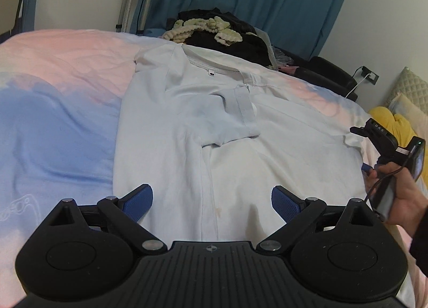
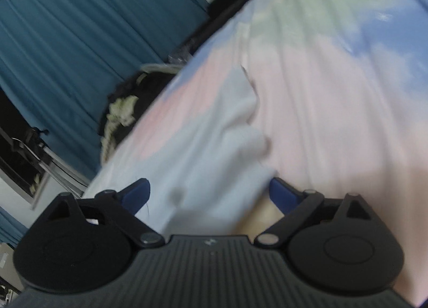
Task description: Fold clothes
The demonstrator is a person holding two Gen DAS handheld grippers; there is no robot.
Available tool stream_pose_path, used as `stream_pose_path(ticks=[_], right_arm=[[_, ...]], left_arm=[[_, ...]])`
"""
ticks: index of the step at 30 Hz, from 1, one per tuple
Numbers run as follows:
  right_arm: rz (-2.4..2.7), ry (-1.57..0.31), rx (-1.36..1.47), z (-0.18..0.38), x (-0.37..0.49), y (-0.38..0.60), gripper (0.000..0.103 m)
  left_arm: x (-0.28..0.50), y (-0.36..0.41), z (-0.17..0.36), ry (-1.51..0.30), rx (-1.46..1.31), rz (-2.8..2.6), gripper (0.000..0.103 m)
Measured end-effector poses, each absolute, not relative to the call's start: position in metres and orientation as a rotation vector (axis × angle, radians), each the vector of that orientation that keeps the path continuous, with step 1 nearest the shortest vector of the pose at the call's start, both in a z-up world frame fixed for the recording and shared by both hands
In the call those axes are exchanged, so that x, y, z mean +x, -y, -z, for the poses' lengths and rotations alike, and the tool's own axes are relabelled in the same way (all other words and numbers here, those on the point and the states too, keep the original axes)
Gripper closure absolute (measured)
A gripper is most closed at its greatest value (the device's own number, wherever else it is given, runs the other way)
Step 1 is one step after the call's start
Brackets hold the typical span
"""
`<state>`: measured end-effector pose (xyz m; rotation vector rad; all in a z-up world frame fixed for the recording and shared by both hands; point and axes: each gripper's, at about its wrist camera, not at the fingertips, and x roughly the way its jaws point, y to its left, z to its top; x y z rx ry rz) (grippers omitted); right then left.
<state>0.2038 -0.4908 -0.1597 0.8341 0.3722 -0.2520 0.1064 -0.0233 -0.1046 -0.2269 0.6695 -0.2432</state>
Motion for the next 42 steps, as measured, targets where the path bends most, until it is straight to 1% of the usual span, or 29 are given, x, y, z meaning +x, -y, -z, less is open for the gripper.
stream_pose_path(ticks=[1,2,4,5,6,8,13,21,23,24,25,26,27,28,33,40,42], right_arm=[[0.243,-0.363,0.819,0.159,0.213,0.492,0.029],[0.248,-0.365,0.8,0.158,0.222,0.493,0.039],[0.281,-0.395,0.758,0.153,0.238,0.492,0.068],[0.294,-0.401,0.727,0.149,0.245,0.49,0.076],[0.294,-0.396,0.693,0.142,0.25,0.487,0.093],[0.274,-0.361,0.611,0.122,0.255,0.471,0.094],[0.155,-0.406,0.443,0.116,0.266,0.399,0.096],[-0.038,-0.477,0.175,0.108,0.285,0.282,0.095],[-0.086,-0.494,0.107,0.106,0.289,0.253,0.09],[-0.11,-0.502,0.073,0.105,0.291,0.238,0.08],[-0.134,-0.509,0.039,0.104,0.294,0.224,0.069],[-0.158,-0.517,0.005,0.103,0.296,0.209,0.063],[-0.175,-0.509,-0.004,0.097,0.29,0.209,0.052],[-0.19,-0.498,-0.01,0.089,0.283,0.211,0.049],[-0.254,-0.44,0.003,0.039,0.229,0.224,0.047],[-0.283,-0.355,0.078,-0.024,0.109,0.247,0.042],[-0.252,-0.36,0.11,-0.021,0.086,0.257,0.041]], left_arm=[[0.109,0.022,0.105,-0.669,-0.23,0.251,0.006],[0.112,0.02,0.104,-0.664,-0.233,0.26,0.006],[0.117,0.015,0.102,-0.659,-0.244,0.267,0.006],[0.119,0.012,0.1,-0.659,-0.254,0.264,0.006],[0.12,0.009,0.099,-0.658,-0.264,0.261,0.006],[0.121,0.002,0.095,-0.645,-0.281,0.247,0.006],[0.119,-0.017,0.084,-0.608,-0.314,0.207,0.006],[0.121,-0.046,0.081,-0.585,-0.377,0.143,0.006],[0.124,-0.049,0.084,-0.591,-0.382,0.133,0.006],[0.126,-0.051,0.086,-0.594,-0.385,0.127,0.006],[0.128,-0.053,0.087,-0.597,-0.388,0.126,0.006],[0.13,-0.053,0.087,-0.598,-0.392,0.132,0.006],[0.131,-0.053,0.086,-0.595,-0.393,0.137,0.006],[0.132,-0.052,0.086,-0.59,-0.392,0.141,0.006],[0.129,-0.043,0.081,-0.579,-0.347,0.161,0.006],[0.102,-0.021,0.066,-0.515,-0.228,0.229,0.006],[0.095,-0.018,0.067,-0.526,-0.228,0.246,0.006]])
